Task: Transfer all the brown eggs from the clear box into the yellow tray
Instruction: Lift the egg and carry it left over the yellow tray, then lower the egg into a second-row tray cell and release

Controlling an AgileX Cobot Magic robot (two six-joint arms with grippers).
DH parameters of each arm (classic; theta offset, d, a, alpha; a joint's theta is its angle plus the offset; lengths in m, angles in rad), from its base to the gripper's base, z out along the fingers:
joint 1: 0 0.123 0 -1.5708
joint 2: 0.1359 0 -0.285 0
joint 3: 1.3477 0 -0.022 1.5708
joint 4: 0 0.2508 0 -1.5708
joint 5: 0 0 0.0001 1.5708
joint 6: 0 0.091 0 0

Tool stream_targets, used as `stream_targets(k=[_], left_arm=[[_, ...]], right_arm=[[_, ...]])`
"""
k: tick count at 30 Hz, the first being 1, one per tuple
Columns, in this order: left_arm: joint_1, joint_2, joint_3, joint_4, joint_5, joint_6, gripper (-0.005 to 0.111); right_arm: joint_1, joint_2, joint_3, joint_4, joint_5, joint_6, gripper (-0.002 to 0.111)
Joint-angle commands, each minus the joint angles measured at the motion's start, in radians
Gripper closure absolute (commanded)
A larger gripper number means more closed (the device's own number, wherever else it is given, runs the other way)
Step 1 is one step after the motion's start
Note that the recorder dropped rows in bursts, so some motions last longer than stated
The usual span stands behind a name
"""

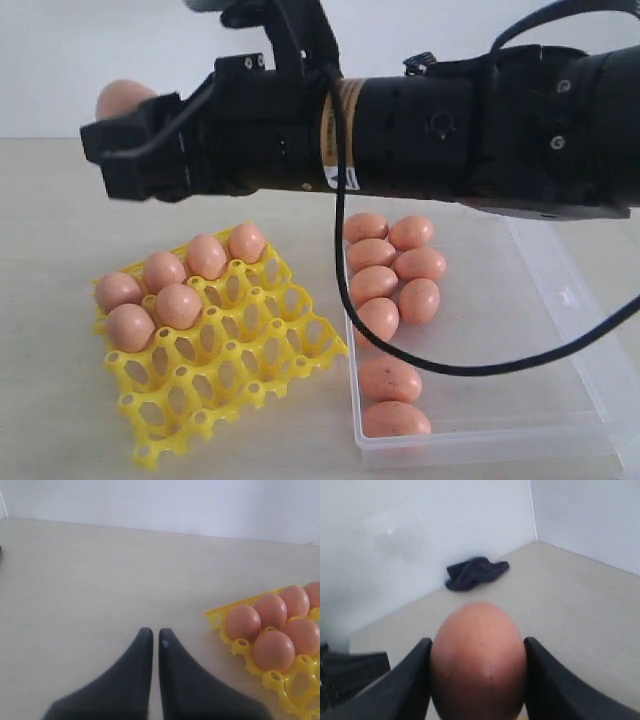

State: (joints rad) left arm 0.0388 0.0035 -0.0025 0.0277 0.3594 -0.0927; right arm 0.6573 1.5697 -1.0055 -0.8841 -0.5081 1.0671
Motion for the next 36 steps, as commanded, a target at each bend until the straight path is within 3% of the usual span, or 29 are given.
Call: stream_targets(k=[1,6,12,19,23,29,36], left_arm=[[0.003,-0.003,0.003,-0.002,-0.004,0.005,0.103],[0.003,-0.003,0.003,-0.002,-0.004,0.005,0.103],[0.003,-0.003,0.003,-0.002,-0.004,0.005,0.103],[0.003,-0.003,0.003,-0.002,-0.004,0.005,0.103],[0.003,-0.003,0.003,-0.002,-0.004,0.005,0.103],[0.003,-0.003,0.003,-0.002,-0.004,0.005,0.103],[0.003,-0.003,0.003,-0.002,-0.004,0.005,0.103]], right_arm=[[-0.084,0.025,0.001,0.205,-0.306,0.002,0.109],[-0.218,0.077,0.001,0.228,-0.713,0.059,0.109],[-0.338,0.159,0.001,-0.049,-0.713,0.088,0.109],[-0.306,0.385,0.001,-0.091,-0.713,0.116,0.109],[-0.233,0.489,-0.006,-0.102,-0.713,0.131,0.109],[-0.075,0.489,-0.137,-0.137,-0.095,0.125,0.109],[-0.068,0.489,-0.148,-0.134,0.056,0.125,0.109]])
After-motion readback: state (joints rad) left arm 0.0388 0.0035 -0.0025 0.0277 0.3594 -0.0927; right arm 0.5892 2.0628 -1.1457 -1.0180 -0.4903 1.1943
